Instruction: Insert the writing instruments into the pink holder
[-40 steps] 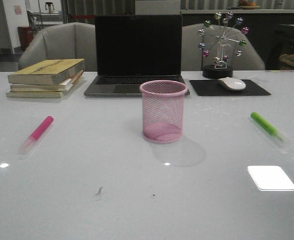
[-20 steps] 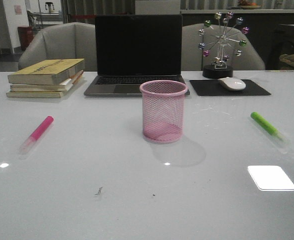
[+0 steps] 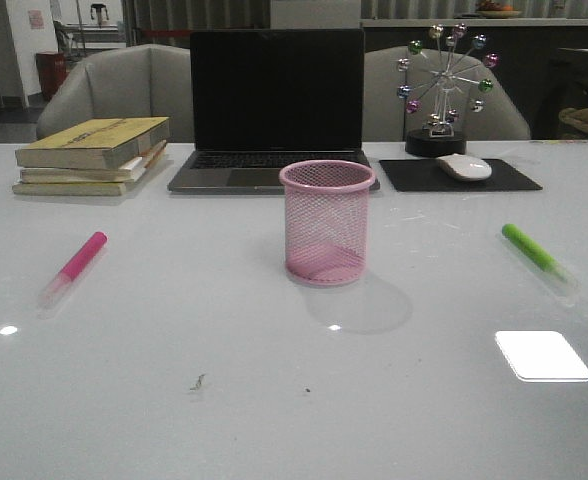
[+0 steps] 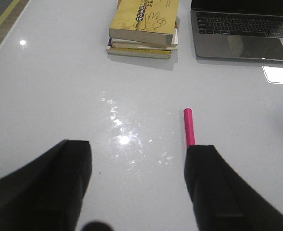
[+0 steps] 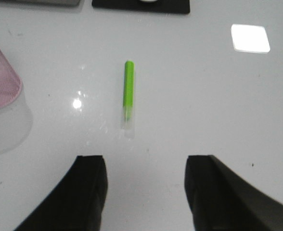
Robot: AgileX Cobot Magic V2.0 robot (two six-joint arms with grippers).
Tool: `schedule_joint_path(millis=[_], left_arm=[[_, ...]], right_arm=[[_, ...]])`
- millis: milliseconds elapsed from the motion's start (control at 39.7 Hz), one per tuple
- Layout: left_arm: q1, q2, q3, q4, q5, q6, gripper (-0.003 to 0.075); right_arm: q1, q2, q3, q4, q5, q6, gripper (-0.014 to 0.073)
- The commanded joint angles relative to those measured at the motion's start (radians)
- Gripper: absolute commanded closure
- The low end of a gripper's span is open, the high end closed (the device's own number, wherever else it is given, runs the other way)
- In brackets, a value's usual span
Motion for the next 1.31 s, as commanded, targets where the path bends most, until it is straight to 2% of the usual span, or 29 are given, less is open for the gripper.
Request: schedule_joint_path(millis=[0, 277, 604, 906, 1284], left_arm=[[0.000, 0.001, -0.037, -0.007, -0.077, -0.009, 0.0231], [0.000, 0.001, -0.037, -0.007, -0.077, -0.009, 0.0231], [0.000, 0.001, -0.037, -0.007, -0.077, -0.009, 0.0231], [0.000, 0.001, -0.037, -0.007, -0.077, -0.009, 0.0231], [0.000, 0.001, -0.037, -0.007, -0.077, -0.009, 0.0231]], right_arm=[[-0.004, 0.056, -0.105, 0.028, 0.022, 0.000, 0.0113], [-0.004, 0.312, -0.397, 0.030, 0.158, -0.001, 0.0113], [-0.004, 0.647, -0.663, 0.030, 0.210, -0.006, 0.0113], [-0.004, 0.885, -0.805, 0.030, 0.224, -0.006, 0.0113], [-0.004, 1.079, -0.940, 0.030, 0.253, -0.022, 0.0113]])
